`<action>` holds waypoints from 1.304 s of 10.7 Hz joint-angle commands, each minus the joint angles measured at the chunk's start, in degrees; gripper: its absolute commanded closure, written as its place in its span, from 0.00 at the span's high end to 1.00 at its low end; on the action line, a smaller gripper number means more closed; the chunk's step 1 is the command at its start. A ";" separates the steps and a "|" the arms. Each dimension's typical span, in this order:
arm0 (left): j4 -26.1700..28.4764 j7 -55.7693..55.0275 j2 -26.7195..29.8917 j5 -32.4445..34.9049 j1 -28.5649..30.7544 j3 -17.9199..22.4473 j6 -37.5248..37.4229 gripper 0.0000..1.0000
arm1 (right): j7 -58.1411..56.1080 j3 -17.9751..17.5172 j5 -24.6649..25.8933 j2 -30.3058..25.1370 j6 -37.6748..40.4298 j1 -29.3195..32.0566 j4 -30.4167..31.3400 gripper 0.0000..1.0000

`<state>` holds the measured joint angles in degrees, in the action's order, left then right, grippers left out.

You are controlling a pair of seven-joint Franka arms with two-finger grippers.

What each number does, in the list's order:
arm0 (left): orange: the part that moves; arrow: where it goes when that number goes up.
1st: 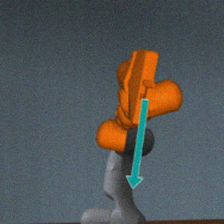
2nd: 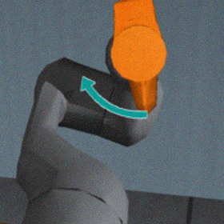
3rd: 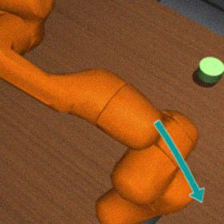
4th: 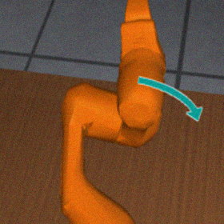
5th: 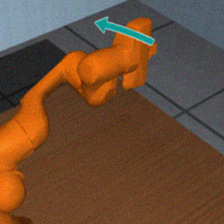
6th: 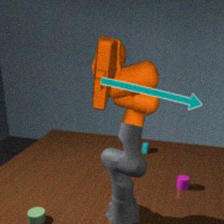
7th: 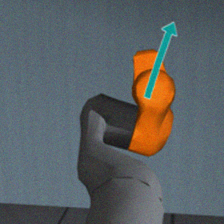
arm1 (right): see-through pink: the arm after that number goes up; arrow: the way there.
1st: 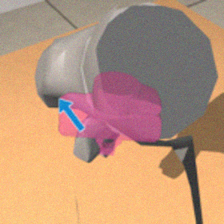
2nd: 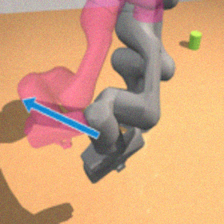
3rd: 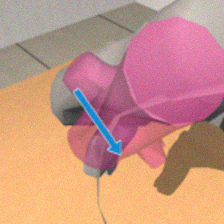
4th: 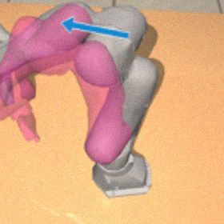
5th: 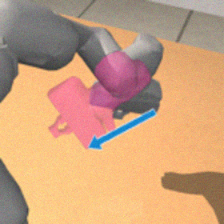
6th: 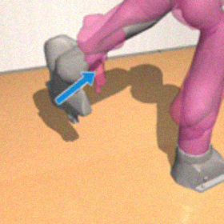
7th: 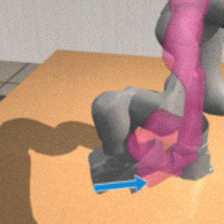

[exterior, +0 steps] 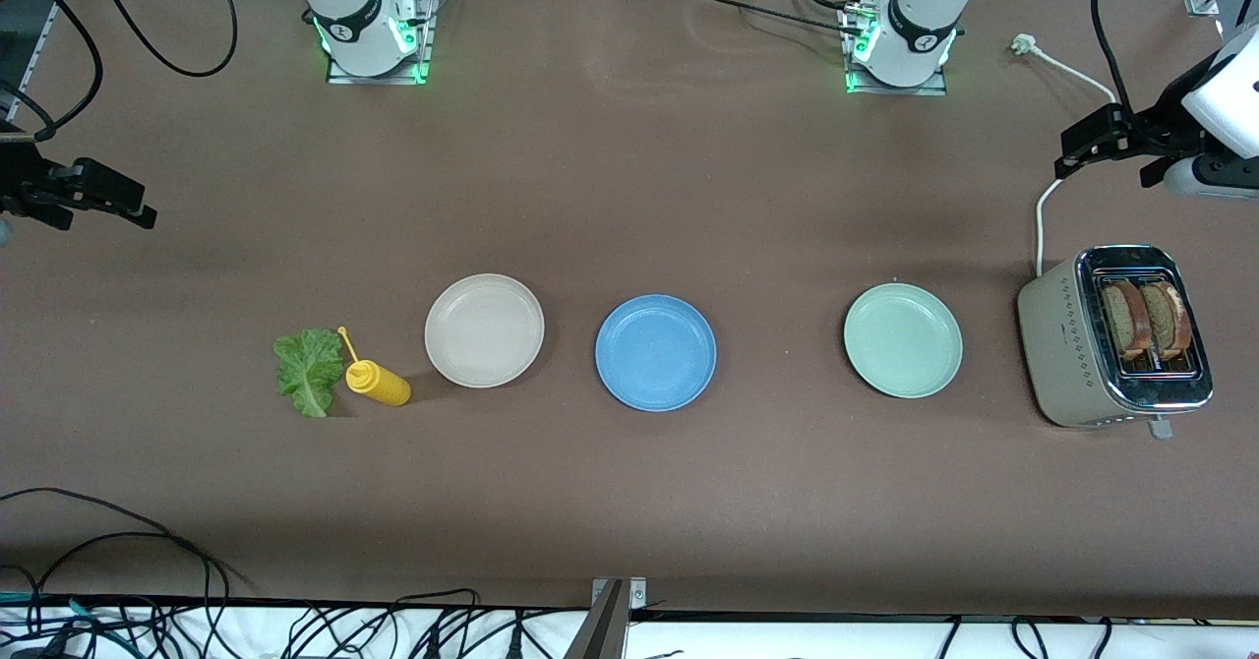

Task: Make sandwich in blue plate with both arms
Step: 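Move the left gripper over the toaster while the right gripper approaches the lettuce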

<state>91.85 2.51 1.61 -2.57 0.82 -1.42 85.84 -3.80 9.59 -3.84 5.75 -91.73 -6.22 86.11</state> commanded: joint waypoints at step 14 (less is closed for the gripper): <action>-1.06 1.09 -0.11 0.82 0.15 -0.07 -1.20 1.00 | -0.69 0.25 0.76 0.22 0.77 -1.52 -0.51 1.00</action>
<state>91.85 2.51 1.60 -2.57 0.82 -1.43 85.71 -3.87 9.62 -3.62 6.14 -91.73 -7.70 86.08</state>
